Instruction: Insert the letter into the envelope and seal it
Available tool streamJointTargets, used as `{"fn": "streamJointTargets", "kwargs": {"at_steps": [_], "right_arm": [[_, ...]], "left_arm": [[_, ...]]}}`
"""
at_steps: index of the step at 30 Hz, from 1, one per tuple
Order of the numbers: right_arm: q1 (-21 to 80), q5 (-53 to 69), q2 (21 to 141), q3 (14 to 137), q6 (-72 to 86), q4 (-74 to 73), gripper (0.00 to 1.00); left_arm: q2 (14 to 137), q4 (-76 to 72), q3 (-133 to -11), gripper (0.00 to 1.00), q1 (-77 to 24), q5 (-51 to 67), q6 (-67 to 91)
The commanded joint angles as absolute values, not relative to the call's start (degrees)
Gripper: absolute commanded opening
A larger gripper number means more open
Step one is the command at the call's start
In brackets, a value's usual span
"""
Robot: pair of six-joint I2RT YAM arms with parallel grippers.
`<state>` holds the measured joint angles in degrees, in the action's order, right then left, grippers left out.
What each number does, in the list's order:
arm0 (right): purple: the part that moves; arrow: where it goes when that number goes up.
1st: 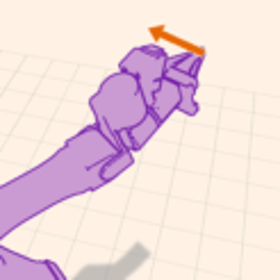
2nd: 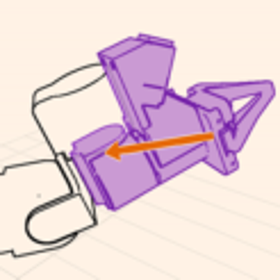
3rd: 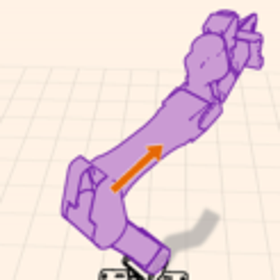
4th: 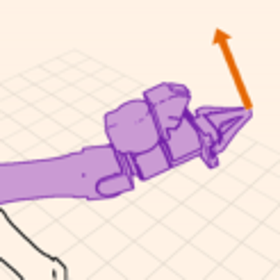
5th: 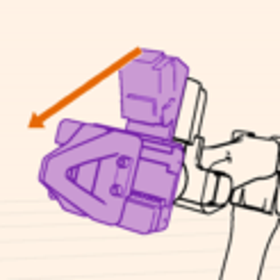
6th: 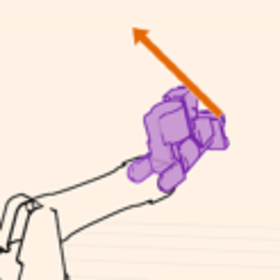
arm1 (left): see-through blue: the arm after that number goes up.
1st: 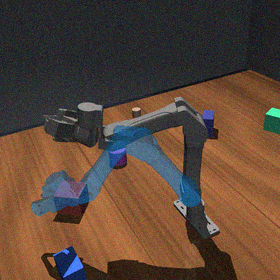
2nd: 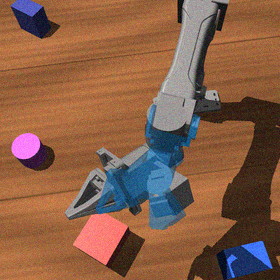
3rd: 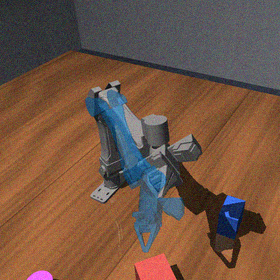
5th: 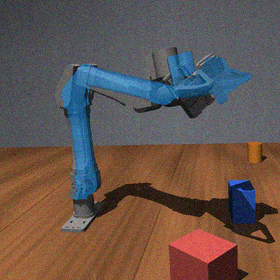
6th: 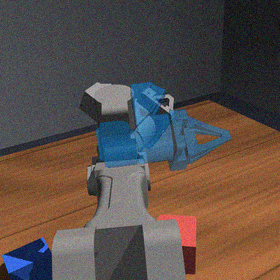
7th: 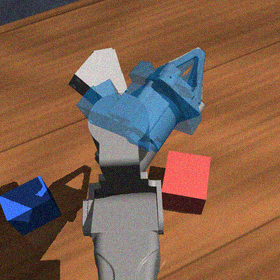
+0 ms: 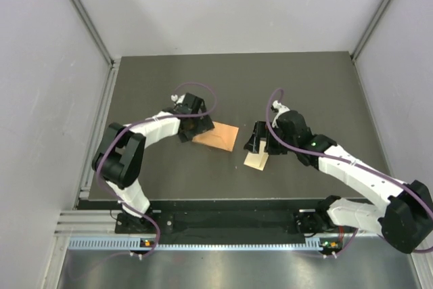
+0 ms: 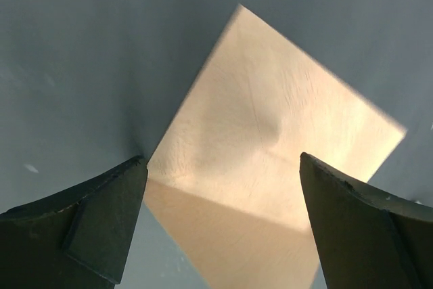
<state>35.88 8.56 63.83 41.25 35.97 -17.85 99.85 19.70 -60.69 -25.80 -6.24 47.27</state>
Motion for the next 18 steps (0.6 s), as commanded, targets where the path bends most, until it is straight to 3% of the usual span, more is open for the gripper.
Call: {"fn": "streamJointTargets", "kwargs": {"at_steps": [1, 10, 18], "right_arm": [[35.86, 7.38, 60.21, 40.96, 35.42, -17.67, 0.99], [35.95, 0.44, 55.29, 40.08, 39.98, -22.41, 0.99], [39.62, 4.39, 62.56, 41.47, 46.58, -16.88, 0.99]], "left_arm": [[96.78, 23.82, -55.82, 0.99, -33.11, -5.27, 53.07], [87.91, 20.83, -52.21, 0.99, -48.33, -0.35, 62.84], [79.9, 30.22, -56.6, 0.99, -45.28, -12.73, 56.35]]}}
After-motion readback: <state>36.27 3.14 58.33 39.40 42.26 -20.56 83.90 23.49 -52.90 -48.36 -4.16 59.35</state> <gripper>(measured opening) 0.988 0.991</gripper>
